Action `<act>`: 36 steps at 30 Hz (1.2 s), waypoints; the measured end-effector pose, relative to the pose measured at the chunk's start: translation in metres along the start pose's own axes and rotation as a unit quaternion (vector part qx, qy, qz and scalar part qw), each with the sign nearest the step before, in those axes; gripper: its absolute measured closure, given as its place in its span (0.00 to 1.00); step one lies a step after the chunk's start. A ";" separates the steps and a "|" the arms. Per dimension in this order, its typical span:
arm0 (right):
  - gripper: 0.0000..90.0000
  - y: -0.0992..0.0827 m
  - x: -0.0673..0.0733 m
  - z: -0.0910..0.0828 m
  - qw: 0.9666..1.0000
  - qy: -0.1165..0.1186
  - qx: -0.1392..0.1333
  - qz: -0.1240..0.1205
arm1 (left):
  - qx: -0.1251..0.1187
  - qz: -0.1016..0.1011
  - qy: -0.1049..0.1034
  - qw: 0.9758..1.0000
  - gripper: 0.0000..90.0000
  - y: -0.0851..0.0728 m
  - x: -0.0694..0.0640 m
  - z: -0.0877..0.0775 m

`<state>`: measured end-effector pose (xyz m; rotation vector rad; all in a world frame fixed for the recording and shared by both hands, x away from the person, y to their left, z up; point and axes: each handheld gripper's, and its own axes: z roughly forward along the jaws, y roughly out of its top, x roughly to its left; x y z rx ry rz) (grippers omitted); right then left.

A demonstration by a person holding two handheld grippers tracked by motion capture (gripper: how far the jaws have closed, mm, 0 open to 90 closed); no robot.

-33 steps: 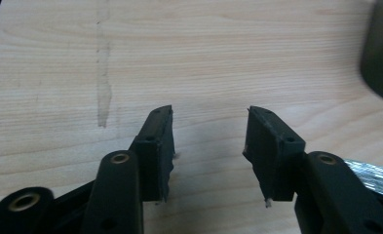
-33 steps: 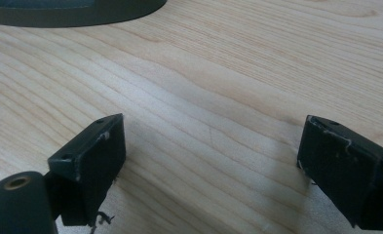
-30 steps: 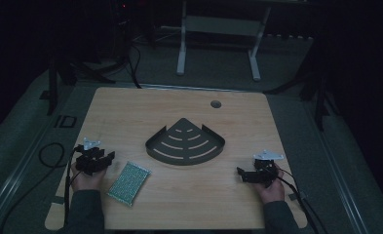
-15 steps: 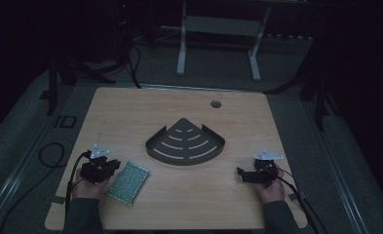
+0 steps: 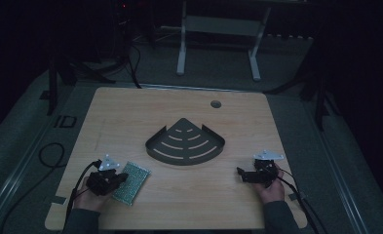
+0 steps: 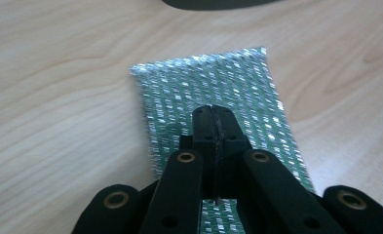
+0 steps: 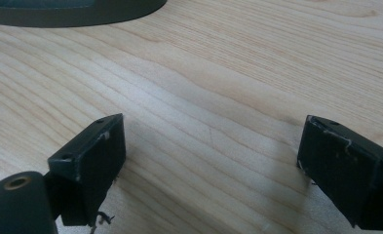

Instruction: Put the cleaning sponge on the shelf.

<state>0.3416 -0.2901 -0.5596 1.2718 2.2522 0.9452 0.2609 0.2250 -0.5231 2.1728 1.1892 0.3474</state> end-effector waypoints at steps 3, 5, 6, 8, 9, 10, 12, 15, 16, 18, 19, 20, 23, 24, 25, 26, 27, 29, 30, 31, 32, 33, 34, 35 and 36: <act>0.11 0.000 0.000 0.000 1.000 0.000 0.000 0.000 | 0.012 0.015 -0.010 1.000 1.00 0.000 -0.009 0.002; 0.11 0.000 0.000 0.000 1.000 0.000 0.000 0.000 | 0.019 0.020 -0.017 0.999 1.00 0.000 -0.013 0.004; 0.11 0.000 0.000 0.000 1.000 0.000 0.000 0.000 | 0.019 0.020 -0.017 0.999 1.00 0.000 -0.013 0.004; 0.11 0.000 0.000 0.000 1.000 0.000 0.000 0.000 | 0.027 0.026 -0.026 0.999 1.00 0.001 -0.018 0.009; 0.11 0.000 0.000 0.000 1.000 0.000 0.000 0.000 | 0.027 0.026 -0.029 0.999 1.00 0.002 -0.019 0.010; 0.11 0.000 0.000 0.000 1.000 0.000 0.000 0.000 | 0.028 0.027 -0.029 0.999 1.00 0.004 -0.021 0.011; 0.11 0.000 0.000 0.000 1.000 0.000 0.000 0.000 | 0.028 0.027 -0.029 0.999 1.00 0.005 -0.022 0.012; 0.11 0.000 0.000 0.000 1.000 0.000 0.000 0.000 | 0.030 0.033 -0.034 0.998 1.00 0.012 -0.027 0.019; 0.11 0.000 0.000 0.000 1.000 0.000 0.000 0.000 | 0.030 0.033 -0.035 0.998 1.00 0.014 -0.028 0.021; 0.11 0.000 0.000 0.000 1.000 0.000 0.000 0.000 | 0.030 0.033 -0.034 0.998 1.00 0.017 -0.029 0.022; 0.11 0.000 0.000 0.000 1.000 0.000 0.000 0.000 | 0.030 0.035 -0.035 0.998 1.00 0.021 -0.030 0.026; 0.11 0.000 0.000 0.000 1.000 0.000 0.000 0.000 | 0.031 0.035 -0.037 0.998 1.00 0.023 -0.030 0.028; 0.11 0.000 0.000 0.000 1.000 0.000 0.000 0.000 | 0.032 0.038 -0.039 0.998 1.00 0.031 -0.033 0.034; 0.11 0.000 0.000 0.000 1.000 0.000 0.000 0.000 | 0.033 0.040 -0.039 0.998 1.00 0.034 -0.033 0.036; 0.11 0.000 0.000 0.000 1.000 0.000 0.000 0.000 | 0.032 0.041 -0.039 0.998 1.00 0.036 -0.034 0.038; 0.11 0.000 0.000 0.000 1.000 0.000 0.000 0.000 | 0.033 0.041 -0.039 0.998 1.00 0.038 -0.035 0.040; 0.11 0.000 0.000 0.000 1.000 0.000 0.000 0.000 | 0.032 0.039 -0.041 0.998 1.00 0.040 -0.036 0.042; 0.11 0.000 0.000 0.000 1.000 0.000 0.000 0.000 | 0.031 0.039 -0.042 0.998 1.00 0.044 -0.037 0.045; 0.11 0.000 0.000 0.000 1.000 0.000 0.000 0.000 | 0.032 0.039 -0.043 0.998 1.00 0.045 -0.037 0.046; 0.11 0.000 0.000 0.000 1.000 0.000 0.000 0.000 | 0.031 0.037 -0.045 0.998 0.99 0.046 -0.038 0.047; 0.11 0.000 0.000 0.000 1.000 0.000 0.000 0.000 | 0.032 0.037 -0.047 0.998 0.98 0.047 -0.038 0.047; 0.11 0.000 0.000 0.000 1.000 0.000 0.000 0.000 | 0.032 0.036 -0.049 0.998 0.97 0.047 -0.038 0.047; 0.11 0.000 0.000 0.000 1.000 0.000 0.000 0.000 | 0.031 0.036 -0.051 0.998 0.96 0.047 -0.038 0.047; 0.11 0.000 0.000 0.000 1.000 0.000 0.000 0.000 | 0.032 0.037 -0.052 0.997 0.94 0.047 -0.037 0.046; 0.11 0.000 0.000 0.000 1.000 0.000 0.000 0.000 | 0.032 0.037 -0.052 0.997 0.94 0.047 -0.037 0.046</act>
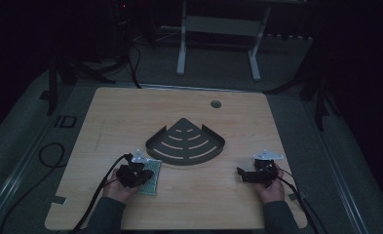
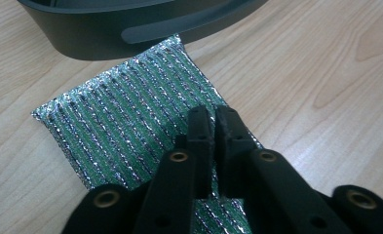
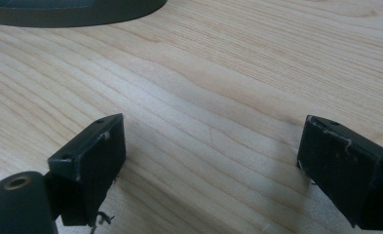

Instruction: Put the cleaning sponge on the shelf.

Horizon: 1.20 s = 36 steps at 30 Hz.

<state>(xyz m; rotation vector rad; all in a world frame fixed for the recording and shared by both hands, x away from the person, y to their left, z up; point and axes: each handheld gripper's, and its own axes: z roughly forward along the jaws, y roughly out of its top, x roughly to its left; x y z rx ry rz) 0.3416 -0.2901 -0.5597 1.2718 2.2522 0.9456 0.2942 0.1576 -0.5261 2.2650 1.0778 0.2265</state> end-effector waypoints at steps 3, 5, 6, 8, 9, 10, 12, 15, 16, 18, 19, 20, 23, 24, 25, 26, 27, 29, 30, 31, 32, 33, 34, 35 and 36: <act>0.11 0.000 0.000 0.000 1.000 0.000 0.000 0.000 | 0.009 -0.009 0.002 1.000 0.91 0.000 0.007 -0.007; 0.11 0.000 0.000 0.000 1.000 0.000 0.000 0.000 | 0.012 -0.014 0.003 1.000 0.89 0.000 0.012 -0.012; 0.11 0.000 0.000 0.000 1.000 0.000 0.000 0.000 | 0.012 -0.018 0.003 1.000 0.88 0.000 0.014 -0.015; 0.11 0.000 0.000 0.000 1.000 0.000 0.000 0.000 | 0.013 -0.025 0.005 1.000 0.87 -0.001 0.019 -0.020; 0.11 0.000 0.000 0.000 1.000 0.000 0.000 0.000 | 0.014 -0.030 0.004 0.999 0.86 -0.001 0.022 -0.022; 0.11 0.000 0.000 0.000 1.000 0.000 0.000 0.000 | 0.015 -0.036 0.004 0.999 0.85 -0.001 0.025 -0.023; 0.11 0.000 0.000 0.000 1.000 0.000 0.000 0.000 | 0.019 -0.050 0.003 0.999 0.83 -0.001 0.030 -0.026; 0.11 0.000 0.000 0.000 1.000 0.000 0.000 0.000 | 0.028 -0.067 -0.002 0.997 0.82 -0.001 0.037 -0.029; 0.11 0.000 0.000 0.000 1.000 0.000 0.000 0.000 | 0.031 -0.072 -0.003 0.997 0.81 -0.002 0.038 -0.030; 0.11 0.000 0.000 0.000 1.000 0.000 0.000 0.000 | 0.035 -0.084 -0.004 0.996 0.80 -0.002 0.042 -0.030; 0.11 0.000 0.000 0.000 1.000 0.000 0.000 0.000 | 0.037 -0.090 -0.004 0.995 0.80 -0.002 0.043 -0.031; 0.11 0.000 0.000 0.000 1.000 0.000 0.000 0.000 | 0.040 -0.094 -0.006 0.995 0.80 -0.002 0.045 -0.031; 0.11 0.000 0.000 0.000 1.000 0.000 0.000 0.000 | 0.046 -0.111 -0.009 0.993 0.79 -0.002 0.049 -0.030; 0.11 0.000 0.000 0.000 1.000 0.000 0.000 0.000 | 0.048 -0.116 -0.010 0.992 0.79 -0.002 0.050 -0.029; 0.11 0.000 0.000 0.000 1.000 0.000 0.000 0.000 | 0.048 -0.116 -0.010 0.992 0.78 -0.002 0.050 -0.029; 0.11 0.000 0.000 0.000 1.000 0.000 0.000 0.000 | 0.053 -0.124 -0.015 0.991 0.78 -0.002 0.052 -0.029; 0.11 0.000 0.000 0.000 1.000 0.000 0.000 0.000 | 0.056 -0.128 -0.017 0.990 0.77 -0.002 0.054 -0.028; 0.11 0.000 0.000 0.000 1.000 0.000 0.000 0.001 | 0.059 -0.136 -0.020 0.989 0.77 -0.002 0.056 -0.027; 0.11 0.000 0.000 0.000 1.000 0.000 0.000 0.001 | 0.060 -0.139 -0.023 0.988 0.77 -0.002 0.056 -0.026; 0.11 0.000 0.000 0.000 1.000 0.000 0.000 0.001 | 0.063 -0.144 -0.025 0.987 0.76 -0.002 0.057 -0.026; 0.11 0.000 0.000 0.000 1.000 0.000 0.000 0.001 | 0.066 -0.147 -0.027 0.987 0.76 -0.002 0.057 -0.025; 0.11 0.000 0.000 0.000 1.000 0.000 0.000 0.001 | 0.067 -0.149 -0.028 0.986 0.76 -0.002 0.058 -0.025; 0.11 0.000 0.000 0.000 1.000 0.000 0.000 0.001 | 0.067 -0.152 -0.029 0.986 0.76 -0.001 0.058 -0.025; 0.11 0.000 0.000 0.000 1.000 0.000 0.000 0.000 | 0.070 -0.153 -0.030 0.985 0.75 -0.001 0.058 -0.024; 0.11 0.000 0.000 0.000 1.000 0.000 0.000 0.000 | 0.072 -0.155 -0.031 0.985 0.75 -0.001 0.059 -0.024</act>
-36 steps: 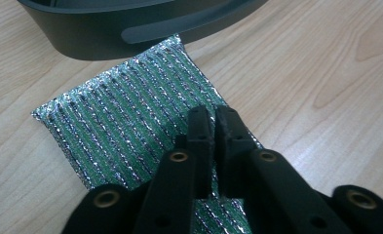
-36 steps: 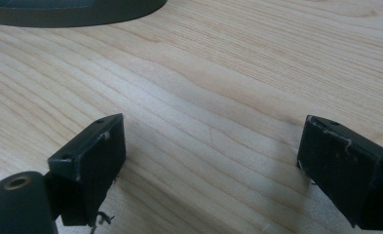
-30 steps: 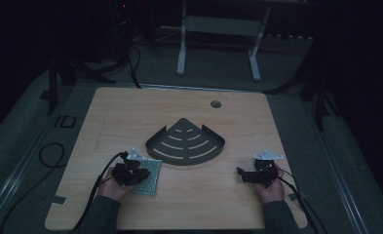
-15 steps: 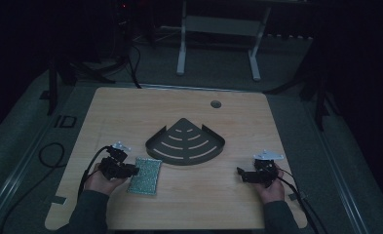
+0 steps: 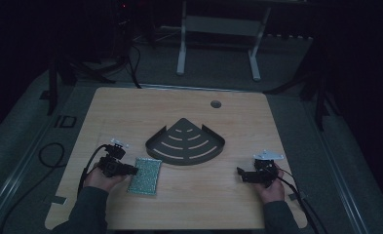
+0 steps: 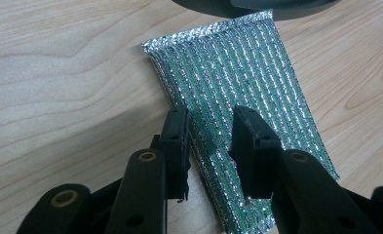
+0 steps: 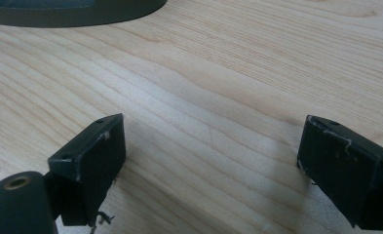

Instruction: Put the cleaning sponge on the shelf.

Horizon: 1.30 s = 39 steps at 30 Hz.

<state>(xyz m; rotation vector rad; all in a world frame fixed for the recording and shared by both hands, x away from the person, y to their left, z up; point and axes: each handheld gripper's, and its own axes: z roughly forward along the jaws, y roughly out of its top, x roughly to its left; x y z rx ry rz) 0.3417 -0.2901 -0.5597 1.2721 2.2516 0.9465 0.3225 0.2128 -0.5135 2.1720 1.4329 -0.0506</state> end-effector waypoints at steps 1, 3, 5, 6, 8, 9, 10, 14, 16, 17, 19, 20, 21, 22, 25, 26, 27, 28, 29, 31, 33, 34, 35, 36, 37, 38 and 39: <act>0.11 0.000 0.000 0.000 1.000 0.000 0.000 0.000 | 0.000 -0.004 -0.001 1.000 0.74 0.000 0.000 0.000; 0.11 0.000 0.000 0.000 1.000 0.000 0.000 0.000 | 0.004 -0.008 -0.002 1.000 0.74 0.001 0.001 0.001; 0.11 0.000 0.000 0.000 1.000 0.000 0.000 0.000 | 0.007 -0.011 -0.003 1.000 0.74 0.001 0.002 0.001; 0.11 0.000 0.000 0.000 1.000 0.000 0.000 0.000 | 0.007 -0.014 -0.004 1.000 0.74 0.002 0.002 0.002; 0.11 0.000 0.000 0.000 1.000 0.000 0.000 0.000 | 0.009 -0.017 -0.005 1.000 0.73 0.002 0.002 0.002; 0.11 0.000 0.000 0.000 1.000 0.000 0.000 0.000 | 0.011 -0.018 -0.006 1.000 0.73 0.003 0.003 0.002; 0.11 0.000 0.000 0.000 1.000 0.000 0.000 0.000 | 0.011 -0.021 -0.006 1.000 0.73 0.003 0.003 0.003; 0.11 0.000 0.000 0.000 1.000 0.000 0.000 0.000 | 0.017 -0.030 -0.012 0.999 0.73 0.005 0.004 0.004; 0.11 0.000 0.000 0.000 1.000 0.000 0.000 0.000 | 0.025 -0.040 -0.017 0.999 0.73 0.006 0.004 0.005; 0.11 0.000 0.000 0.000 1.000 0.000 0.000 0.000 | 0.028 -0.041 -0.018 0.999 0.73 0.007 0.005 0.006; 0.11 0.000 0.000 0.000 1.000 0.000 0.000 0.000 | 0.031 -0.047 -0.019 0.998 0.74 0.007 0.006 0.007; 0.11 0.000 0.000 0.000 1.000 0.000 0.000 0.000 | 0.035 -0.049 -0.020 0.998 0.74 0.008 0.006 0.008; 0.11 0.000 0.000 0.000 1.000 0.000 0.000 0.000 | 0.039 -0.050 -0.019 0.998 0.75 0.008 0.006 0.008; 0.11 0.000 0.000 0.000 1.000 0.000 0.000 0.000 | 0.041 -0.052 -0.020 0.998 0.76 0.008 0.007 0.009; 0.11 0.000 0.000 0.000 1.000 0.000 0.000 0.000 | 0.046 -0.055 -0.020 0.997 0.78 0.009 0.008 0.010; 0.11 0.000 0.000 0.000 1.000 0.000 0.000 0.000 | 0.049 -0.054 -0.020 0.997 0.80 0.010 0.009 0.010; 0.11 0.000 0.000 0.000 1.000 0.000 0.000 0.000 | 0.051 -0.055 -0.022 0.997 0.81 0.010 0.009 0.010; 0.11 0.000 0.000 0.000 1.000 0.000 0.000 0.000 | 0.053 -0.056 -0.024 0.997 0.83 0.010 0.010 0.010; 0.11 0.000 0.000 0.000 1.000 0.000 0.000 0.000 | 0.055 -0.053 -0.025 0.997 0.85 0.011 0.010 0.010; 0.11 0.000 0.000 0.000 1.000 0.000 0.000 0.000 | 0.063 -0.045 -0.025 0.997 0.87 0.012 0.011 0.010; 0.11 0.000 0.000 0.000 1.000 0.000 0.000 0.000 | 0.072 -0.034 -0.024 0.997 0.89 0.014 0.010 0.010; 0.11 0.000 0.000 0.000 1.000 0.000 0.000 0.000 | 0.075 -0.032 -0.022 0.996 0.89 0.016 0.010 0.010; 0.11 0.000 0.000 0.000 1.000 0.000 0.000 0.000 | 0.078 -0.030 -0.021 0.996 0.89 0.017 0.009 0.010; 0.11 0.000 0.000 0.000 1.000 0.000 0.000 0.000 | 0.080 -0.027 -0.020 0.996 0.89 0.018 0.009 0.010; 0.11 0.000 0.000 0.000 1.000 0.000 0.000 0.000 | 0.081 -0.025 -0.021 0.996 0.88 0.019 0.008 0.010; 0.11 0.000 0.000 0.000 1.000 0.000 0.000 0.000 | 0.080 -0.026 -0.024 0.996 0.88 0.020 0.008 0.011; 0.11 0.000 0.000 0.000 1.000 0.000 0.000 -0.001 | 0.081 -0.025 -0.024 0.996 0.87 0.021 0.008 0.011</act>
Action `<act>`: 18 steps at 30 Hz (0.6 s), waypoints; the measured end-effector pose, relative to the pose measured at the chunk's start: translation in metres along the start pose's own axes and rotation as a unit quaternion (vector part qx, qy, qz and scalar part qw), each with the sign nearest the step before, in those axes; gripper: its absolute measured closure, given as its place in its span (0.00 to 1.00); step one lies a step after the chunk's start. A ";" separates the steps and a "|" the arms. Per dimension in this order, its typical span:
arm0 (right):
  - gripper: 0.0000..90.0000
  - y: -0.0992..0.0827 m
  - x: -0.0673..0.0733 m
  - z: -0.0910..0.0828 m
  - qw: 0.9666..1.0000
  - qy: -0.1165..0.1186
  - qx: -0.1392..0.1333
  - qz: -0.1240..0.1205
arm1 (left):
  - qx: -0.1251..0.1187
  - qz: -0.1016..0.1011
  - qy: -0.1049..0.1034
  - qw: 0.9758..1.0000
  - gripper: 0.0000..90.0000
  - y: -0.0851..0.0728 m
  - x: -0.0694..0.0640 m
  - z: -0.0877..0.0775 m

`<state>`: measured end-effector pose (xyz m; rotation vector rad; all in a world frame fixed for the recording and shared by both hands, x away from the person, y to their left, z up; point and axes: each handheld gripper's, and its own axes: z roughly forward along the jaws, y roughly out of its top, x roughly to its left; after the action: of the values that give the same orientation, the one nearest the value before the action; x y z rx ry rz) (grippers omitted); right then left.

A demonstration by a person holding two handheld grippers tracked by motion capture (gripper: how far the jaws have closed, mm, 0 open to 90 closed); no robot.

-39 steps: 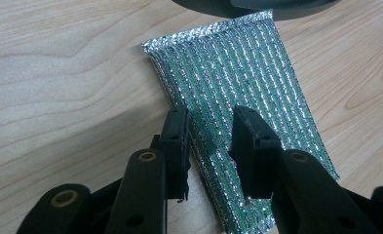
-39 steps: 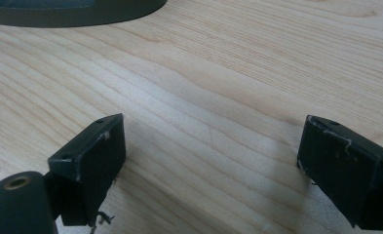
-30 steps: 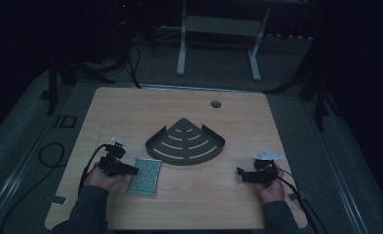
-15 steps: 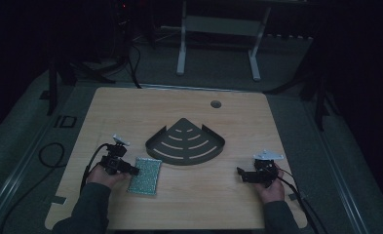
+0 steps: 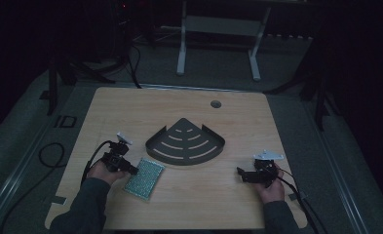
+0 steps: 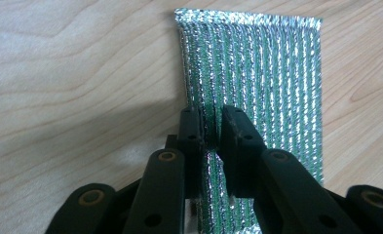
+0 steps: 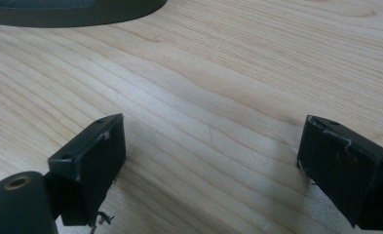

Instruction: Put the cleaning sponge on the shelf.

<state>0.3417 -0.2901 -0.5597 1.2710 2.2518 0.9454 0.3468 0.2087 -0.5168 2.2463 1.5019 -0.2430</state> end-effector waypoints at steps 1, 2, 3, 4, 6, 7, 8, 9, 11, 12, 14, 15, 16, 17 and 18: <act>0.11 0.000 0.000 0.000 1.000 0.000 0.000 0.000 | 0.000 0.000 0.000 1.000 0.85 0.000 0.000 0.000; 0.11 0.000 0.000 0.000 1.000 0.000 0.000 0.000 | 0.002 0.000 -0.003 1.000 0.84 0.002 0.000 0.000; 0.11 0.000 0.000 0.000 1.000 0.000 0.000 0.000 | 0.002 0.000 -0.003 1.000 0.84 0.002 0.000 0.000; 0.11 0.000 0.000 0.000 1.000 0.000 0.000 0.000 | 0.007 0.003 -0.008 1.000 0.83 0.004 0.000 0.001; 0.11 0.000 0.000 0.000 1.000 0.000 0.000 0.000 | 0.009 0.002 -0.010 1.000 0.82 0.005 -0.001 0.001; 0.11 0.000 0.000 0.000 1.000 0.000 0.000 0.000 | 0.011 0.004 -0.011 1.000 0.81 0.006 -0.001 0.001; 0.11 0.000 0.000 0.000 1.000 0.000 0.000 0.000 | 0.013 0.003 -0.015 1.000 0.81 0.007 -0.001 0.001; 0.11 0.000 0.000 0.000 1.000 0.000 0.000 0.000 | 0.017 0.006 -0.015 1.000 0.81 0.007 0.000 0.002; 0.11 0.000 0.000 0.000 1.000 0.000 0.000 0.000 | 0.028 0.012 -0.015 0.999 0.80 0.008 0.000 0.004; 0.11 0.000 0.000 0.000 1.000 0.000 0.000 0.000 | 0.033 0.013 -0.015 0.999 0.80 0.009 0.001 0.005; 0.11 0.000 0.000 0.000 1.000 0.000 0.000 0.000 | 0.038 0.015 -0.022 0.999 0.81 0.010 0.003 0.007; 0.11 0.000 0.000 0.000 1.000 0.000 0.000 0.000 | 0.041 0.018 -0.024 0.999 0.81 0.011 0.004 0.007; 0.11 0.000 0.000 0.000 1.000 0.000 0.000 0.000 | 0.042 0.018 -0.027 0.999 0.82 0.012 0.004 0.007; 0.11 0.000 0.000 0.000 1.000 0.000 0.000 0.000 | 0.045 0.018 -0.028 0.998 0.83 0.012 0.005 0.008; 0.11 0.000 0.000 0.000 1.000 0.000 0.000 0.000 | 0.047 0.020 -0.029 0.998 0.84 0.013 0.005 0.008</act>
<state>0.3417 -0.2901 -0.5597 1.2713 2.2517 0.9456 0.3614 0.2052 -0.5223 2.3205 1.4413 -0.3703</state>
